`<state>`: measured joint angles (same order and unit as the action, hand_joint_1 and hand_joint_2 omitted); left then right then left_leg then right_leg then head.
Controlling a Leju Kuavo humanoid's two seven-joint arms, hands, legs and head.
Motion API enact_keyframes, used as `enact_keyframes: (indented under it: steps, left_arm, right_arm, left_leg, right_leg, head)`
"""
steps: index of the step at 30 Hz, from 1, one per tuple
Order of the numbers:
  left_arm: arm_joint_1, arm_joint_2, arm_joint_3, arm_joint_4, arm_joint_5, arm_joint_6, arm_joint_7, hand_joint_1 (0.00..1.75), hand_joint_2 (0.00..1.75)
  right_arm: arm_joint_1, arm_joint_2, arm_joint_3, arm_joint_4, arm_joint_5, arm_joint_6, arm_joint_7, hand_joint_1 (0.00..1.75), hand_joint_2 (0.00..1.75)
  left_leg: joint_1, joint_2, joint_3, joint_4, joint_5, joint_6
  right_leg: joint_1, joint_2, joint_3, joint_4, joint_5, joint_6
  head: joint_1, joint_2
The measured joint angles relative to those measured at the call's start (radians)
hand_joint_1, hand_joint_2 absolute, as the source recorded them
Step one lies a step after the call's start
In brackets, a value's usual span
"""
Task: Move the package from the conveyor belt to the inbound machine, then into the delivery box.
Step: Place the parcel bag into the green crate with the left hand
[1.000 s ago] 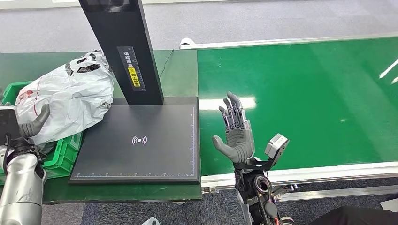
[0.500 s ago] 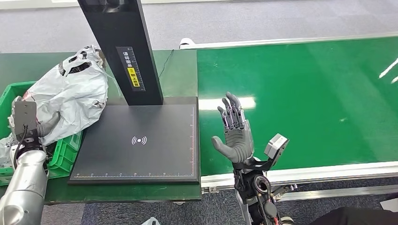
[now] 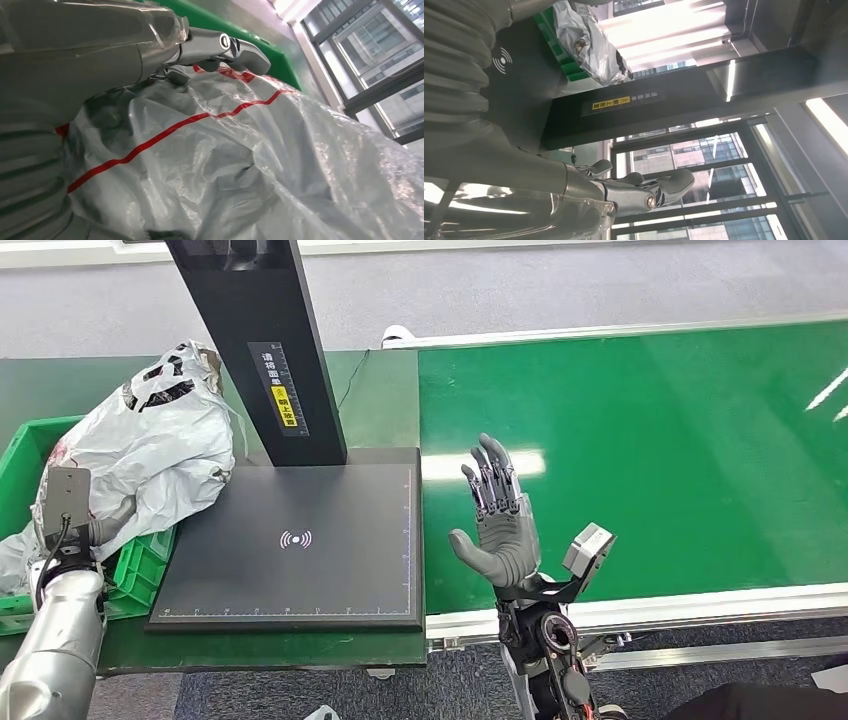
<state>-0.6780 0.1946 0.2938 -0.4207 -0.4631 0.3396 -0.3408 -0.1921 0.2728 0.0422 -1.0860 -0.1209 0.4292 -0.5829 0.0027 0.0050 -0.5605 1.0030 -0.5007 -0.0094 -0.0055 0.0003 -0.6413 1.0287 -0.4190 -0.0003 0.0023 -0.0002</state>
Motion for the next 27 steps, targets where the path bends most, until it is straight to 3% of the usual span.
enact_keyframes:
  steps: [3,7,8,11,12,27]
  left_arm:
    - [0.01,0.0,0.005,0.0,-0.002,-0.01,-0.006,0.19,1.75]
    - [0.012,0.0,0.015,0.0,-0.004,-0.019,-0.01,0.19,1.75]
    - [0.012,0.0,0.016,0.0,-0.004,-0.019,-0.01,0.51,1.75]
    - [0.012,0.0,0.018,0.0,-0.004,-0.02,-0.011,1.67,1.75]
    - [0.012,0.0,0.019,0.0,-0.004,-0.021,-0.012,1.75,1.75]
    - [0.02,-0.012,0.095,-0.03,0.027,-0.053,-0.137,1.75,1.75]
  right_arm:
    - [0.001,0.0,0.0,-0.005,0.0,0.0,0.0,0.0,1.75]
    - [0.005,0.0,0.0,-0.007,0.0,0.0,0.001,0.0,1.75]
    - [0.006,0.0,0.0,-0.008,0.0,0.001,0.001,0.0,1.75]
    - [0.007,0.0,0.0,-0.009,0.0,0.001,0.001,0.0,1.75]
    - [0.007,0.0,0.0,-0.009,0.0,0.0,0.001,0.0,1.75]
    - [0.007,0.0,0.0,-0.008,-0.002,0.001,-0.009,0.0,1.75]
  left_leg:
    - [0.0,0.0,0.0,0.0,0.001,-0.002]
    - [0.0,0.0,0.001,0.0,0.003,-0.003]
    - [0.0,0.0,0.001,0.0,0.003,-0.003]
    - [0.0,0.0,0.001,0.0,0.003,-0.003]
    - [0.0,0.0,0.001,0.0,0.003,-0.003]
    - [0.0,0.0,-0.001,0.0,0.003,-0.003]
  right_leg:
    - [0.0,0.0,0.0,0.0,0.0,-0.001]
    - [0.001,0.0,0.0,0.001,0.002,-0.003]
    - [0.001,0.0,0.0,0.002,0.002,-0.003]
    - [0.001,0.0,0.0,0.002,0.002,-0.003]
    - [0.0,0.0,0.0,0.002,0.002,-0.003]
    - [0.001,0.0,-0.003,0.002,0.002,-0.003]
  head:
    - [0.0,0.0]
    - [0.0,0.0]
    - [0.0,0.0]
    - [0.0,0.0]
    - [0.0,0.0]
    - [0.0,0.0]
